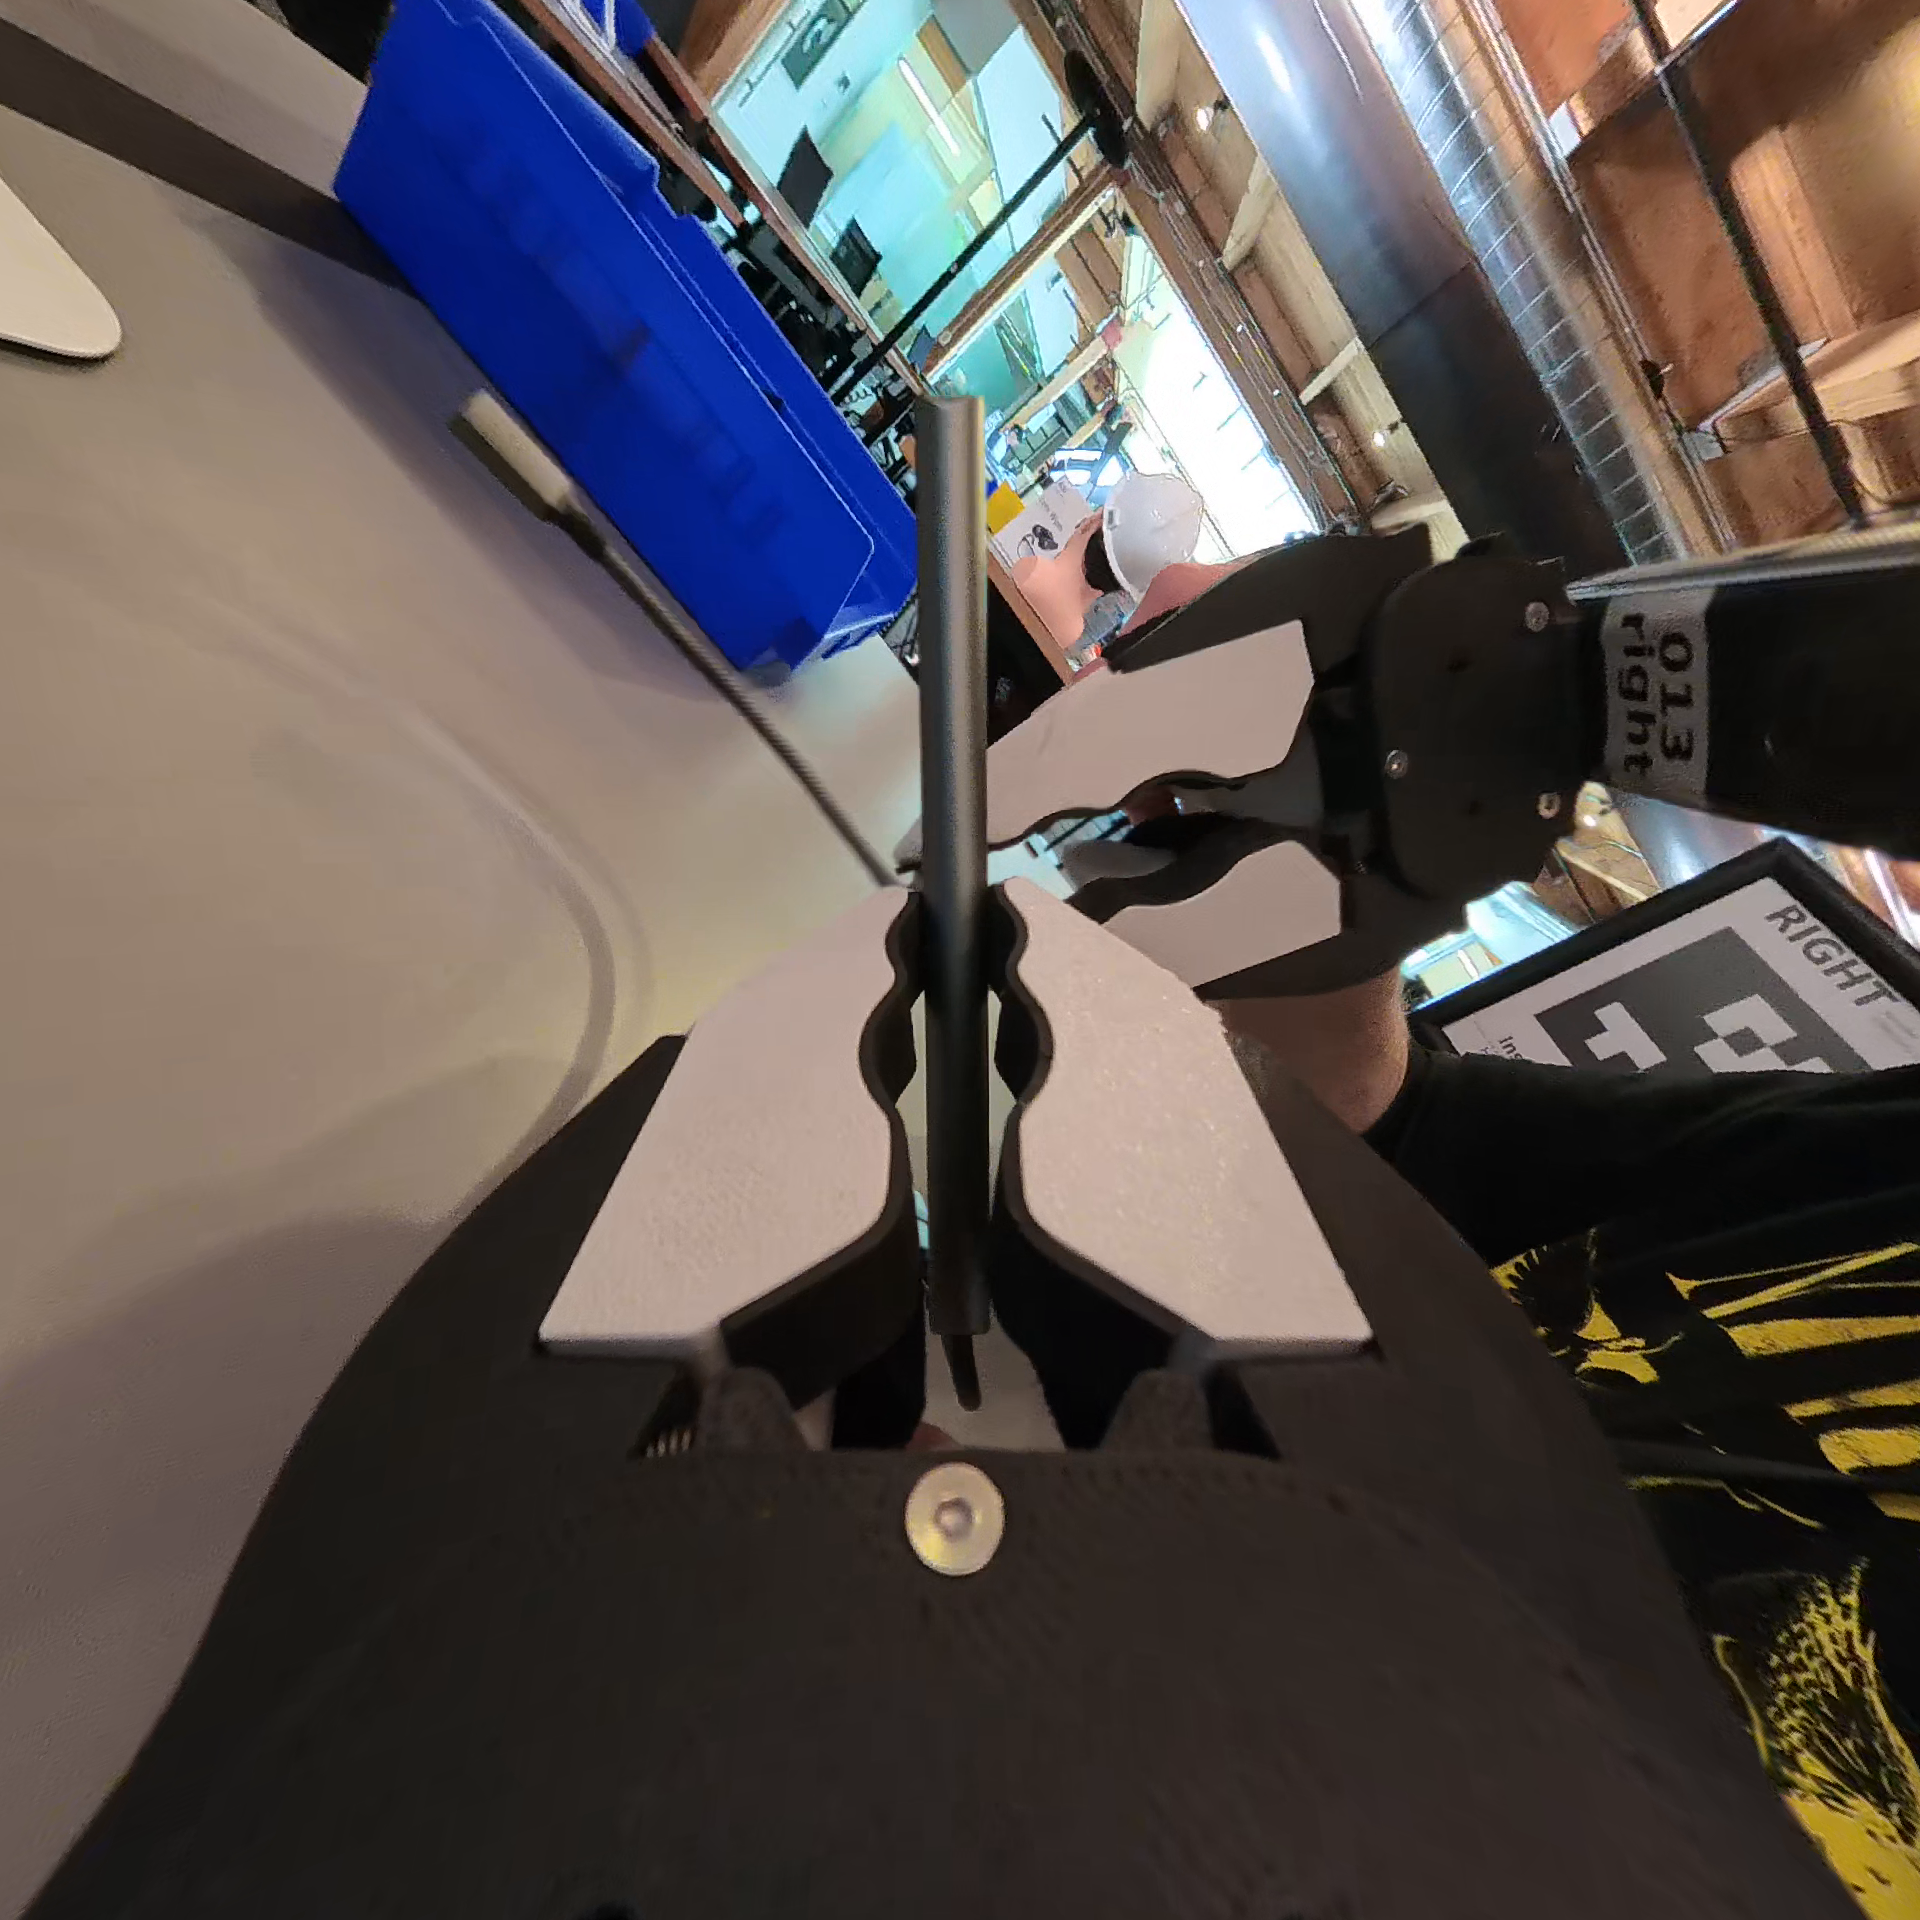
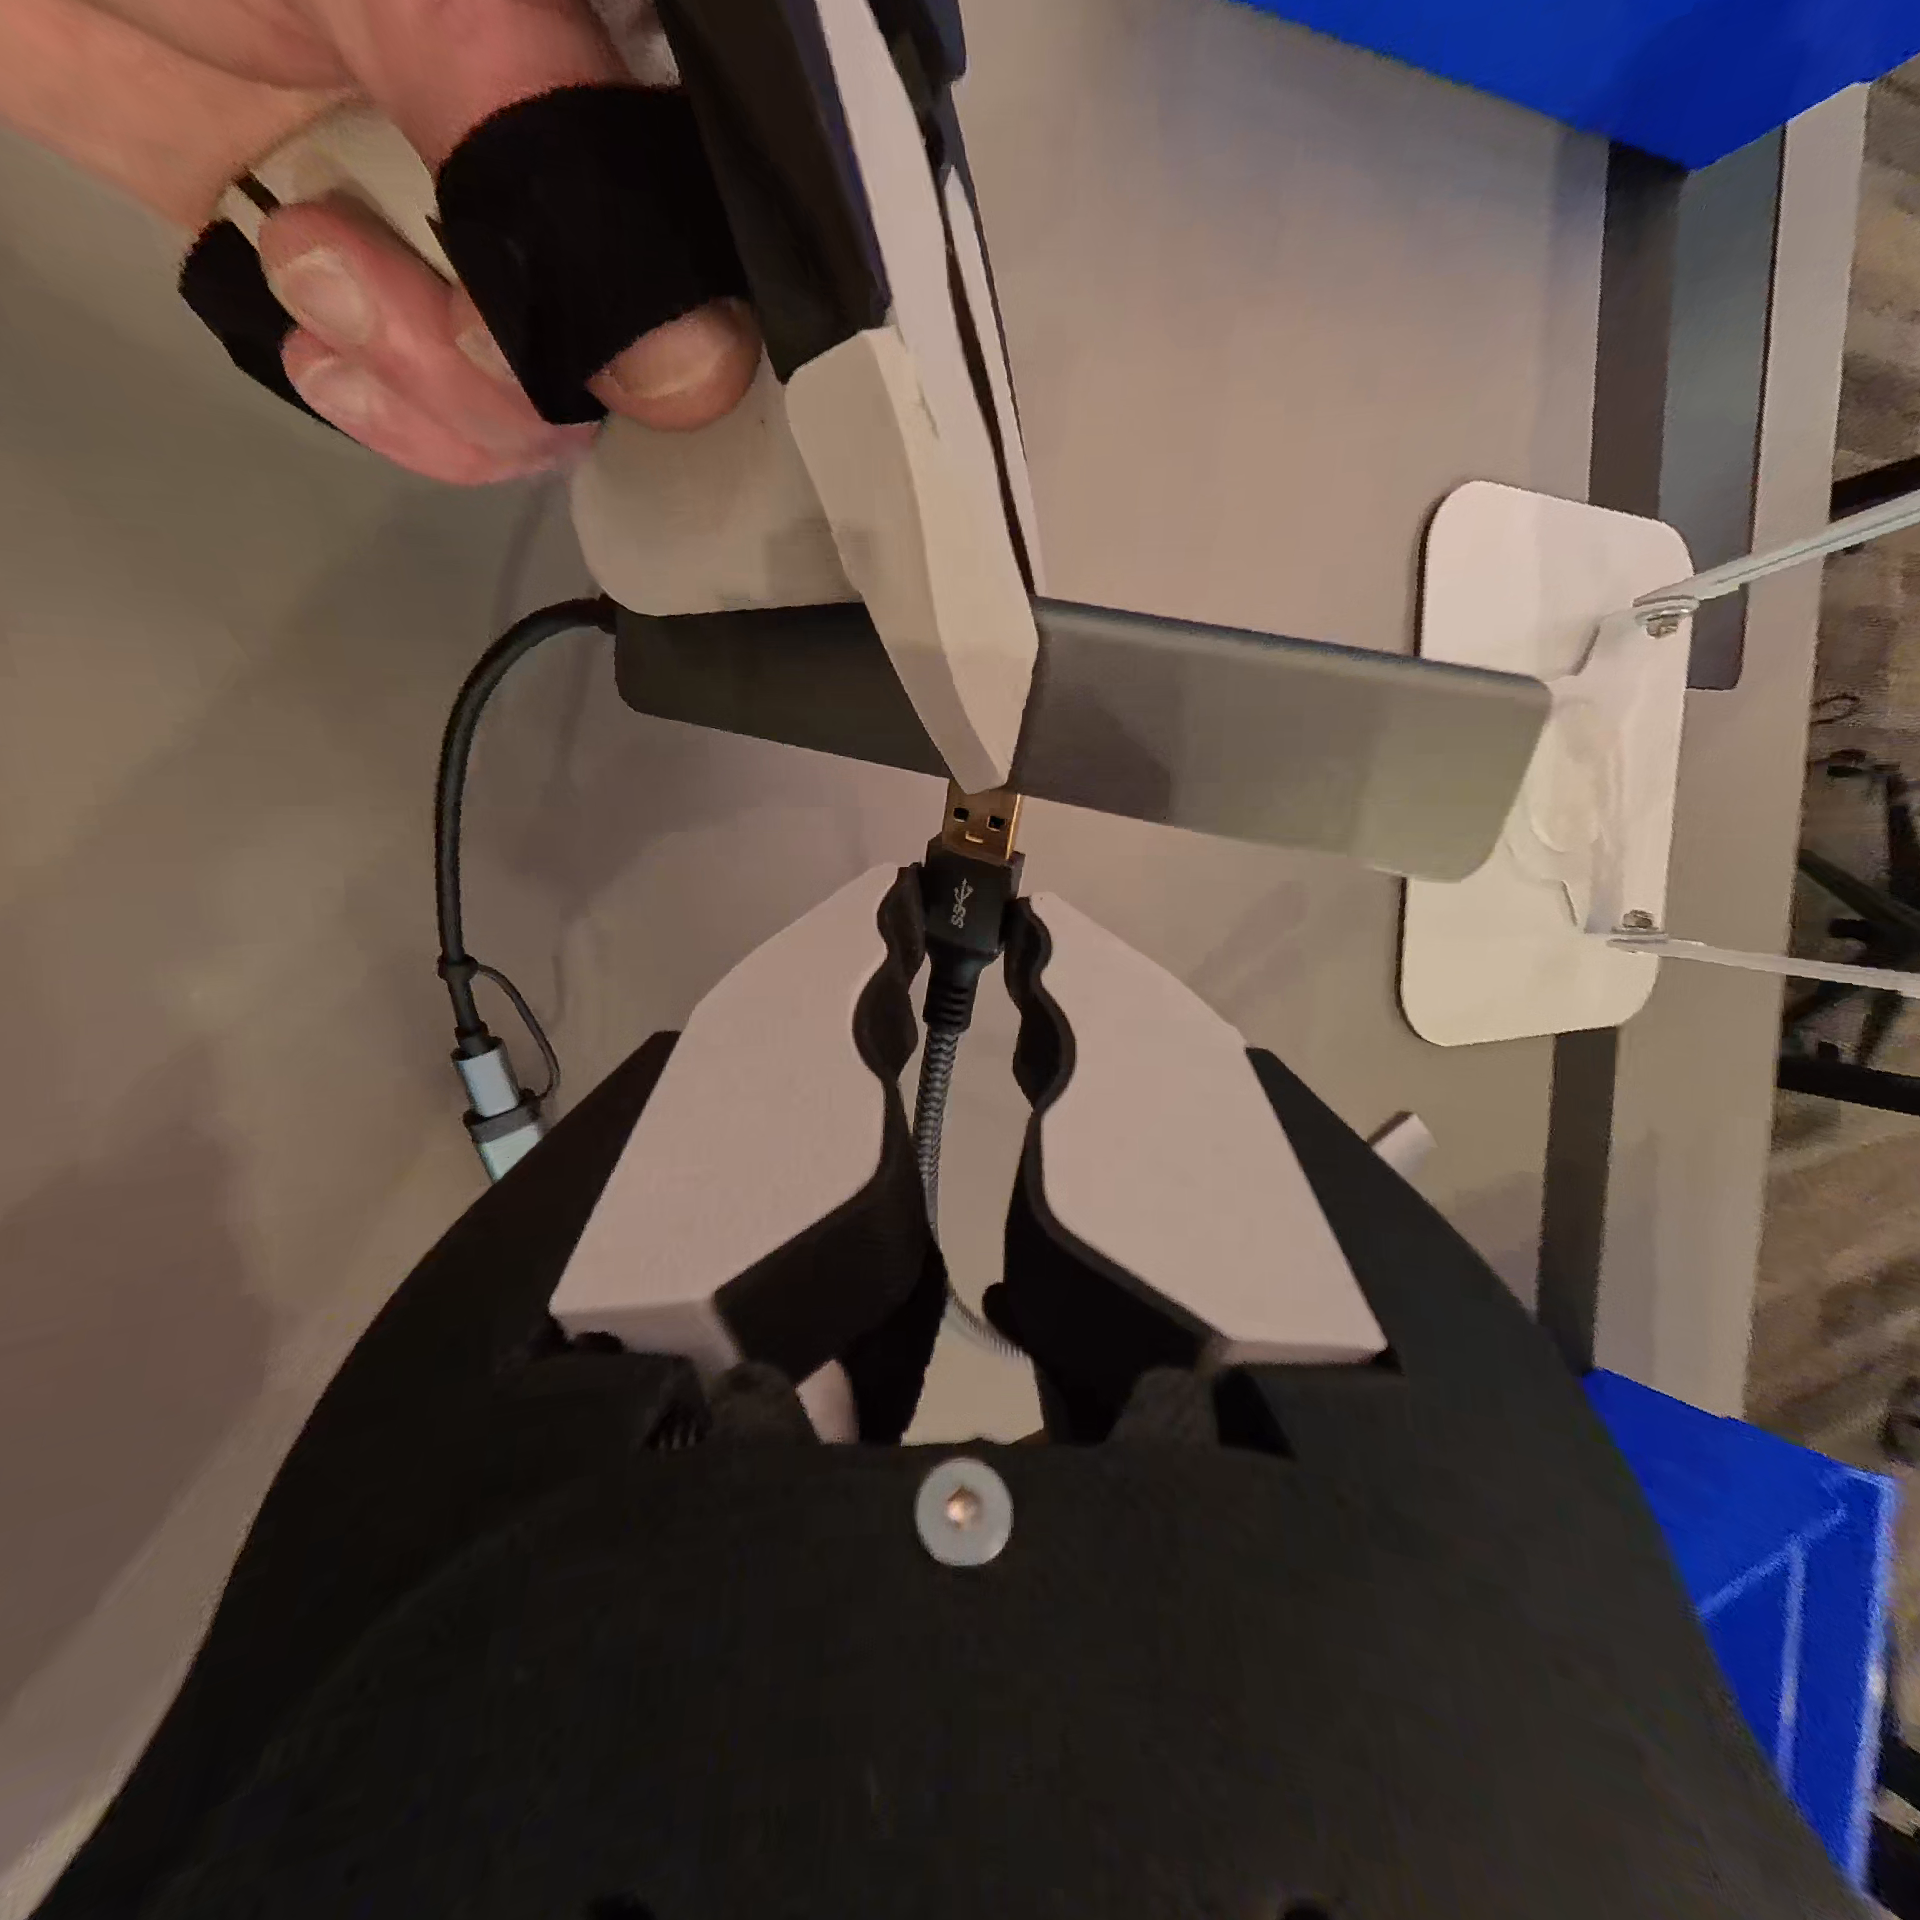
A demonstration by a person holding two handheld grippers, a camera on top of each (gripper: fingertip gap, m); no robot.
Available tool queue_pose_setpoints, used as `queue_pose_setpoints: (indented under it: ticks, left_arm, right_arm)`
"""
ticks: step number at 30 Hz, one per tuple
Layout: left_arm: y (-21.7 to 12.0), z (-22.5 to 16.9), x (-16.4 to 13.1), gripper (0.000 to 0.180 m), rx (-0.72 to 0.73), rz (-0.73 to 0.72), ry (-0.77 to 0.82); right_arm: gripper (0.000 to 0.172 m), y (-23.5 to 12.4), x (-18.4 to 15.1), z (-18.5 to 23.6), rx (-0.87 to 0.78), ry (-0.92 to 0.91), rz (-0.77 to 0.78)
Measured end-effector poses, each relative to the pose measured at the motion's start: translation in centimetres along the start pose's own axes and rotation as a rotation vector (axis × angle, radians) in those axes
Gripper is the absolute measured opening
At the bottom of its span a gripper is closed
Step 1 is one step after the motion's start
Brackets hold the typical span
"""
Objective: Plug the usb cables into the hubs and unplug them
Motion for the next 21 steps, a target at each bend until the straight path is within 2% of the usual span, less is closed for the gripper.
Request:
queue_pose_setpoints:
  ticks: [3, 11, 21]
  left_arm:
    - [0.25, -0.08, -0.25, 0.011, 0.024, 0.004, -0.001]
    - [-0.07, -0.05, 0.27, 0.011, 0.075, 0.002, 0.008]
    - [-0.10, -0.28, 0.02, 0.011, -0.016, 0.006, -0.038]
  right_arm:
    - [0.015, 0.23, 0.01, 0.13, 0.013, -0.009, 0.053]
    - [0.014, -0.22, 0.17, -0.37, 0.038, 0.028, 0.006]
    - [0.014, 0.35, 0.05, -0.19, 0.047, 0.033, -0.047]
Point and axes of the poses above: each gripper's, where its closed fingertips meet, y out along the fingers, x out of its top, z = x × y across the jaws, the point moved 6 cm from there along -y, back along the fingers, and after that the axes turned 14 degrees about -y, right-handed, at the moved point
